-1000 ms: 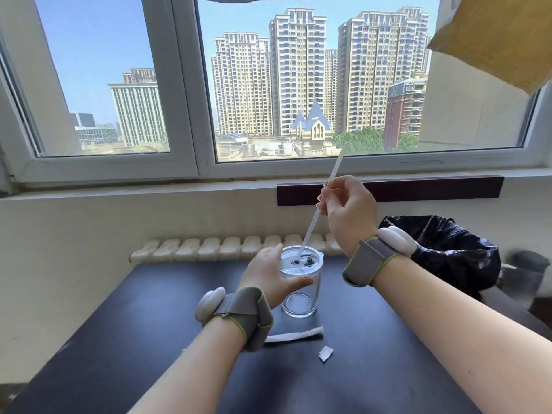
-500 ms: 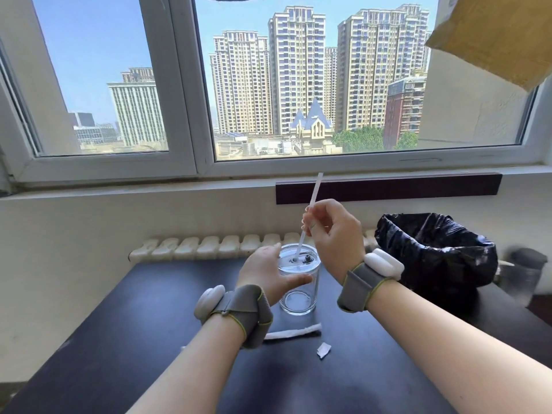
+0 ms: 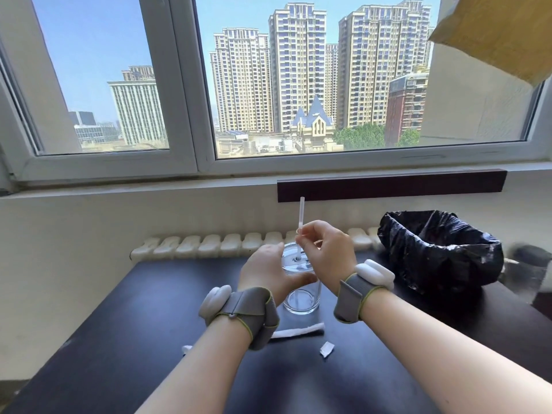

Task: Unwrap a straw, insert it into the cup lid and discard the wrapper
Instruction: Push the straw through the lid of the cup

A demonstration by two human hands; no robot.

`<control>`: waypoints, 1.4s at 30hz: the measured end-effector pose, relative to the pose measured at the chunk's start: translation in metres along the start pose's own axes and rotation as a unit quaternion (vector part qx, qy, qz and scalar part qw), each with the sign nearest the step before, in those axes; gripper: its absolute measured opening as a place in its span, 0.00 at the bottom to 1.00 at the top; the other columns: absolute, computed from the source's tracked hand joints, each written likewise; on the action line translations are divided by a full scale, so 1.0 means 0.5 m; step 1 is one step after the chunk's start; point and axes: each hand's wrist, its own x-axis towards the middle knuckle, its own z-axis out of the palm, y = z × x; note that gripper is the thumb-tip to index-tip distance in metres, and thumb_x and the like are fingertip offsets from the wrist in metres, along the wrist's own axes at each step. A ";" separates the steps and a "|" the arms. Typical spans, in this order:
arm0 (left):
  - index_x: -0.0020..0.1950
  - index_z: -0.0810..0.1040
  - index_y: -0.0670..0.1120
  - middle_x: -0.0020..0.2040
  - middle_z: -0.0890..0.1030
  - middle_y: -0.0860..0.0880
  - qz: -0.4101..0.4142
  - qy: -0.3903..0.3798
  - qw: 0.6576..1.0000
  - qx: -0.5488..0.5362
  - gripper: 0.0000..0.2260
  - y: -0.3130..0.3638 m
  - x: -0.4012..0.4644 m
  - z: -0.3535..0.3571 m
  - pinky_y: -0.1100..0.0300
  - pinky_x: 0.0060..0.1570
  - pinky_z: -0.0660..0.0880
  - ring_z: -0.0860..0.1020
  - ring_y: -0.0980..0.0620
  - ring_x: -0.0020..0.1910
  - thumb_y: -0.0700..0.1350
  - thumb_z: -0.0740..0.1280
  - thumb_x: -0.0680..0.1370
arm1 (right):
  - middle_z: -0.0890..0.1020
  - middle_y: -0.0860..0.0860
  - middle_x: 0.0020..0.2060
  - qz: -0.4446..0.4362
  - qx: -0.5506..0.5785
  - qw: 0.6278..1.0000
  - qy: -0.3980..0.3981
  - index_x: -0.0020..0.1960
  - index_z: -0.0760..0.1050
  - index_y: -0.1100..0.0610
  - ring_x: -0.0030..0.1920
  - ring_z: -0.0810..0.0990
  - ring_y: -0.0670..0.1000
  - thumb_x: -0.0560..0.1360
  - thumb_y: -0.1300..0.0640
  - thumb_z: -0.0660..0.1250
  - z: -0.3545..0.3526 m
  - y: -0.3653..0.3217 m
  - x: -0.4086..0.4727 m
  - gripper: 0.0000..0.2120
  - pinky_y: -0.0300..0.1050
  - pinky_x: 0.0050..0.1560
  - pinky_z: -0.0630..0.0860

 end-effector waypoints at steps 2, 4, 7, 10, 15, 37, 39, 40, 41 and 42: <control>0.47 0.75 0.53 0.46 0.78 0.52 -0.007 0.001 1.000 -0.007 0.26 0.005 -0.003 0.000 0.50 0.48 0.76 0.76 0.51 0.47 0.70 0.67 0.58 | 0.80 0.42 0.34 0.000 -0.003 1.000 -0.001 0.44 0.78 0.52 0.33 0.73 0.36 0.71 0.56 0.68 0.001 0.000 0.000 0.02 0.38 0.43 0.71; 0.51 0.74 0.51 0.50 0.78 0.51 -0.020 -0.008 1.000 -0.010 0.29 0.008 -0.006 0.002 0.51 0.49 0.76 0.76 0.51 0.50 0.69 0.68 0.59 | 0.79 0.42 0.34 0.000 -0.005 1.000 -0.006 0.43 0.78 0.52 0.33 0.74 0.37 0.71 0.56 0.68 0.000 -0.001 0.001 0.02 0.39 0.43 0.72; 0.66 0.67 0.47 0.64 0.72 0.47 -0.040 -0.032 0.999 -0.008 0.43 0.012 -0.007 0.005 0.51 0.59 0.73 0.72 0.48 0.63 0.71 0.67 0.59 | 0.79 0.42 0.33 0.005 -0.007 1.000 -0.014 0.43 0.78 0.52 0.34 0.74 0.37 0.70 0.55 0.69 -0.003 -0.005 0.004 0.02 0.38 0.43 0.71; 0.73 0.58 0.45 0.71 0.64 0.46 -0.046 -0.015 0.997 -0.060 0.45 0.013 -0.007 0.002 0.51 0.68 0.66 0.65 0.48 0.71 0.67 0.68 0.64 | 0.80 0.44 0.34 0.022 0.004 0.999 -0.029 0.43 0.79 0.53 0.34 0.75 0.38 0.70 0.55 0.69 -0.011 -0.007 0.008 0.03 0.39 0.44 0.73; 0.57 0.79 0.47 0.56 0.80 0.48 0.042 0.052 0.990 -0.121 0.16 0.006 0.008 -0.005 0.61 0.60 0.70 0.76 0.52 0.58 0.51 0.70 0.71 | 0.82 0.48 0.36 0.037 0.051 0.998 -0.027 0.45 0.80 0.55 0.36 0.79 0.45 0.69 0.56 0.71 -0.030 -0.017 0.010 0.06 0.48 0.48 0.79; 0.48 0.82 0.52 0.42 0.86 0.53 0.048 0.107 0.980 -0.163 0.08 0.024 0.031 0.007 0.55 0.51 0.75 0.81 0.54 0.46 0.52 0.65 0.75 | 0.85 0.50 0.35 0.025 0.085 0.996 0.001 0.40 0.82 0.54 0.38 0.82 0.49 0.68 0.55 0.72 -0.052 -0.050 0.035 0.02 0.45 0.46 0.79; 0.48 0.82 0.52 0.43 0.86 0.52 0.047 0.110 0.980 -0.158 0.08 0.026 0.030 0.008 0.55 0.51 0.75 0.80 0.53 0.47 0.52 0.64 0.75 | 0.85 0.50 0.35 0.023 0.089 0.996 0.004 0.40 0.82 0.54 0.38 0.82 0.49 0.68 0.56 0.72 -0.054 -0.052 0.035 0.02 0.45 0.46 0.79; 0.48 0.82 0.52 0.43 0.86 0.52 0.046 0.110 0.980 -0.159 0.08 0.028 0.029 0.007 0.55 0.51 0.75 0.80 0.53 0.47 0.52 0.64 0.75 | 0.85 0.50 0.36 0.022 0.091 0.996 0.007 0.40 0.81 0.53 0.39 0.83 0.50 0.68 0.56 0.72 -0.054 -0.052 0.035 0.01 0.46 0.46 0.80; 0.49 0.82 0.52 0.44 0.85 0.52 0.043 0.110 0.980 -0.159 0.09 0.030 0.027 0.007 0.56 0.51 0.75 0.80 0.53 0.48 0.52 0.64 0.76 | 0.85 0.51 0.36 0.022 0.091 0.996 0.011 0.40 0.81 0.52 0.39 0.83 0.50 0.68 0.57 0.72 -0.054 -0.053 0.036 0.01 0.47 0.46 0.80; 0.49 0.81 0.52 0.44 0.85 0.52 0.041 0.110 0.980 -0.160 0.09 0.033 0.026 0.006 0.56 0.52 0.75 0.80 0.53 0.48 0.52 0.64 0.76 | 0.85 0.51 0.36 0.022 0.087 0.996 0.013 0.40 0.81 0.52 0.39 0.83 0.51 0.68 0.57 0.72 -0.054 -0.054 0.037 0.02 0.47 0.46 0.80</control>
